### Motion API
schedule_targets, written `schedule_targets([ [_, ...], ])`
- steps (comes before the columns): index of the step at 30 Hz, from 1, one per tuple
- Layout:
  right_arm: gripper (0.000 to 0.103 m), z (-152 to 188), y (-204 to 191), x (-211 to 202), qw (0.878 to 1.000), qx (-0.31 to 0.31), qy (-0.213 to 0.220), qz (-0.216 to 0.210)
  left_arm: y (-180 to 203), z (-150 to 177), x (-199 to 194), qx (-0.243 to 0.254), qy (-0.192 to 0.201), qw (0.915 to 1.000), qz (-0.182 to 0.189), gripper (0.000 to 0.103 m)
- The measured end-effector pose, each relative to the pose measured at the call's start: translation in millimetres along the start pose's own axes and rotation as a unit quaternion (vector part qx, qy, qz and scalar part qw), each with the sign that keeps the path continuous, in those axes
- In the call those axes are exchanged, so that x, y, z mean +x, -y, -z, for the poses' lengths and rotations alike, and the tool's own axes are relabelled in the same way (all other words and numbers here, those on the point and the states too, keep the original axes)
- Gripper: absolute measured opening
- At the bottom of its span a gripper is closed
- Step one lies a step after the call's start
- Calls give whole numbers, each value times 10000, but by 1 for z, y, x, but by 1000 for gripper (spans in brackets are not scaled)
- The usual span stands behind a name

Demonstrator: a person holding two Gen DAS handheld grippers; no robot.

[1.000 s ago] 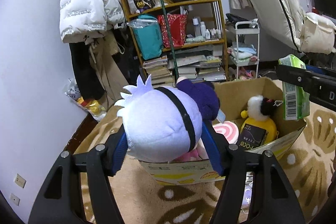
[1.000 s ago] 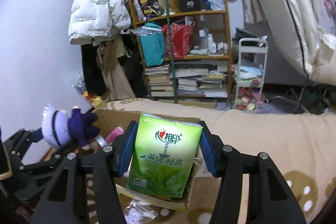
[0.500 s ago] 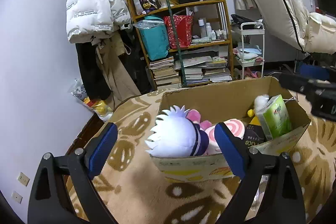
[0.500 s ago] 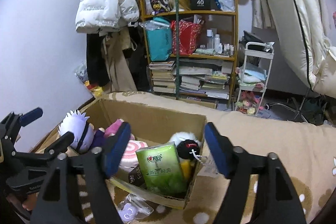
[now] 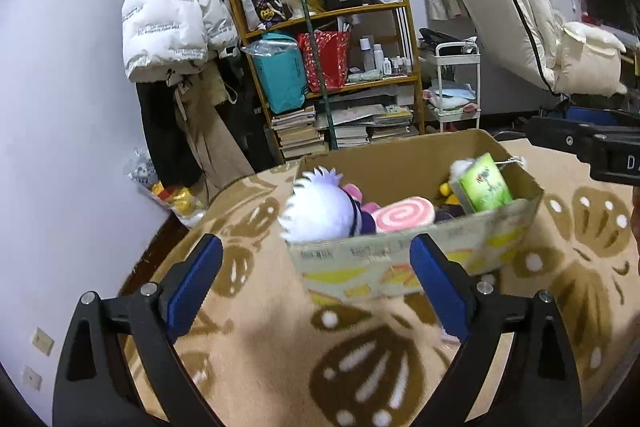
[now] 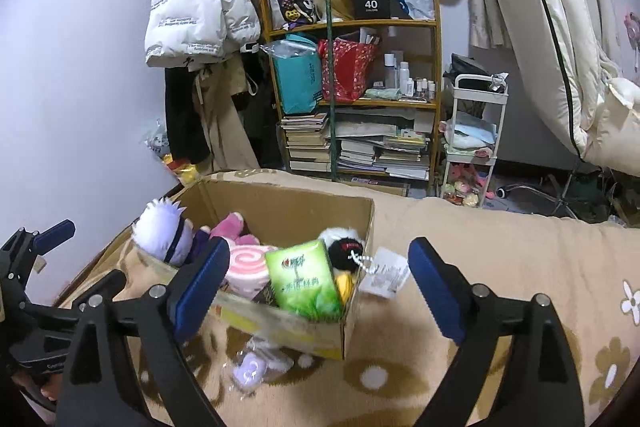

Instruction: Organize soft objects

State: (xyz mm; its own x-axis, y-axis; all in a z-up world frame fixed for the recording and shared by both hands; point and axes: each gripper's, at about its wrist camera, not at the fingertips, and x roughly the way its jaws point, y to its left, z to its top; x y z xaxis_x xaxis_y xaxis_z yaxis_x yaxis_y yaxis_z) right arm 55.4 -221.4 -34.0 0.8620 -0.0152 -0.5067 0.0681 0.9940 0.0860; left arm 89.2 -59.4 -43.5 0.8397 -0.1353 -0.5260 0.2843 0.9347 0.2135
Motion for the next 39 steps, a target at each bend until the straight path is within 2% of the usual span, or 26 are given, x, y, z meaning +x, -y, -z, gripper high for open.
schedule_targets([
  [5, 96, 7, -11, -23, 9999, -129, -9, -44, 0, 8, -25, -155, -41, 9999, 13, 94],
  [8, 102, 14, -17, -36, 9999, -168, -36, -8, -3, 13, -42, -138, 0, 9999, -60, 94],
  [15, 103, 29, -29, -59, 9996, -246, -130, 29, -12, 17, -74, -320, 53, 9993, -173, 94],
  [20, 103, 35, -27, -64, 9997, -128, -175, 54, -20, 25, -83, -469, 5, 9987, -187, 94],
  [25, 103, 41, -24, -56, 9995, 124, -301, 7, -28, 25, -79, -587, -52, 9981, -170, 94],
  [29, 103, 51, -28, -43, 9989, 42, -454, 144, -32, 24, -76, -668, -65, 9975, -206, 94],
  [39, 103, 68, -38, 1, 9961, 104, -870, 42, -33, 23, -78, -672, 24, 9976, -148, 94],
])
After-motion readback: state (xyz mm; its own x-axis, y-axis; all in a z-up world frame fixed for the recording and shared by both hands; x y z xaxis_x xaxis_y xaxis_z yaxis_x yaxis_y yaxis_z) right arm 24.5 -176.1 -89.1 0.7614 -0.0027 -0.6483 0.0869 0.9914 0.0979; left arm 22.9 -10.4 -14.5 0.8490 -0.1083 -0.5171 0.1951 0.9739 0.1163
